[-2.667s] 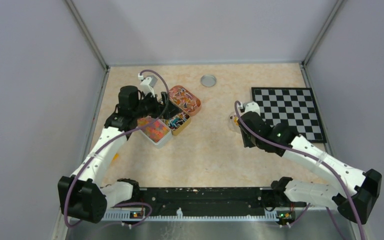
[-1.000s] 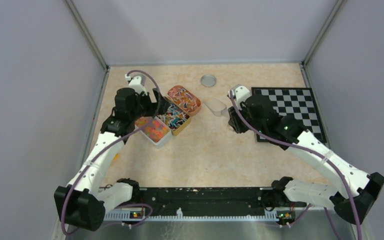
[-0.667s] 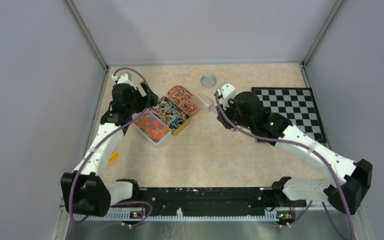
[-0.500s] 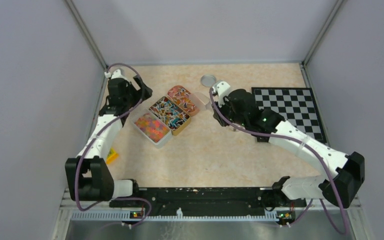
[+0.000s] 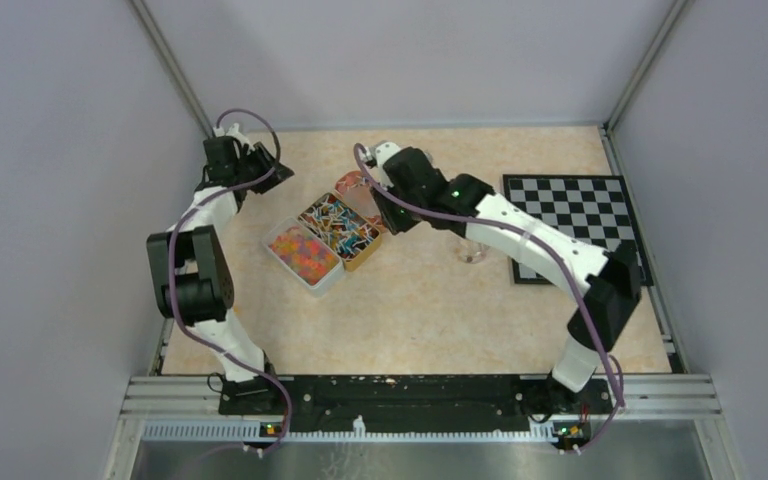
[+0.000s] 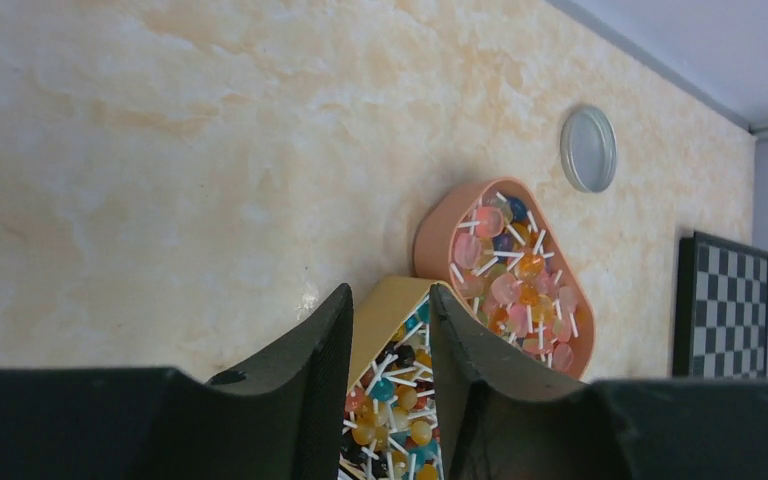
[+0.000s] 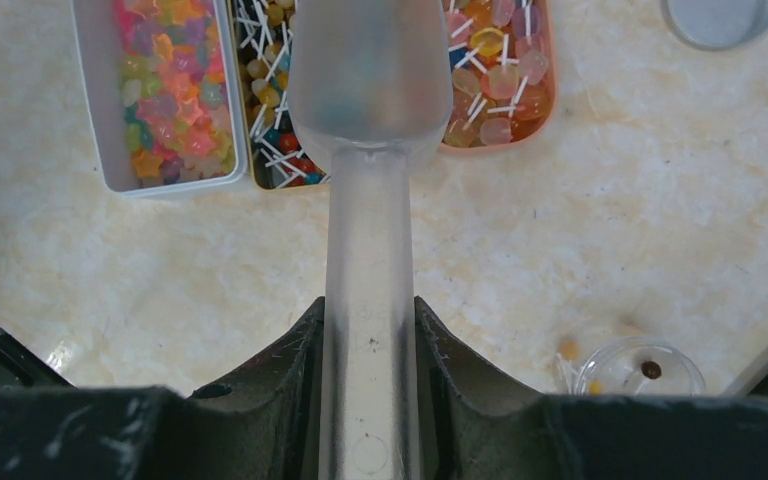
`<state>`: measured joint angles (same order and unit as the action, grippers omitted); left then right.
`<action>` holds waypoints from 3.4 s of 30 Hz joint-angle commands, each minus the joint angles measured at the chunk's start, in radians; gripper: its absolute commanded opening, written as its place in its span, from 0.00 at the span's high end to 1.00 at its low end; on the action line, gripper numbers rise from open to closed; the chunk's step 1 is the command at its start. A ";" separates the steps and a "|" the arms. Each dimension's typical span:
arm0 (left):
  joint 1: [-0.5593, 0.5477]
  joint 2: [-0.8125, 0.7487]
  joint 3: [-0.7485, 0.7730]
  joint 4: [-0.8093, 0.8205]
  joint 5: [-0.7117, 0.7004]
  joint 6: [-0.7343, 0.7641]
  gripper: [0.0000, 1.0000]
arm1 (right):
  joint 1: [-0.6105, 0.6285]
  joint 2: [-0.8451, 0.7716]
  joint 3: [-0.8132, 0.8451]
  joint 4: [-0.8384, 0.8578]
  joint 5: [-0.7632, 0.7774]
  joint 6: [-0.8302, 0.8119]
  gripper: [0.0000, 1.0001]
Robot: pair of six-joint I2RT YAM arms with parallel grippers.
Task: Pack the candies
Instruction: Scoop the fake candies from the storage box.
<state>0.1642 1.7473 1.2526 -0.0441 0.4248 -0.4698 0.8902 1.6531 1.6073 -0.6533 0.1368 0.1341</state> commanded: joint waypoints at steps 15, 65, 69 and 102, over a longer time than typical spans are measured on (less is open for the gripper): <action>0.052 0.235 0.116 -0.054 0.304 0.000 0.69 | 0.035 0.328 0.413 -0.410 -0.078 0.056 1.00; 0.055 0.356 0.208 -0.209 0.368 0.028 0.73 | 0.084 0.565 0.534 -0.253 0.090 -0.050 1.00; 0.054 0.356 0.209 -0.207 0.371 0.028 0.73 | 0.084 0.518 0.438 -0.174 0.090 -0.048 1.00; 0.054 0.358 0.212 -0.203 0.388 0.021 0.71 | 0.081 0.373 0.017 0.255 0.116 -0.056 1.00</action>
<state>0.2146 2.0888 1.4273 -0.2630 0.7898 -0.4469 0.9657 2.0769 1.6394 -0.4793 0.2325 0.0944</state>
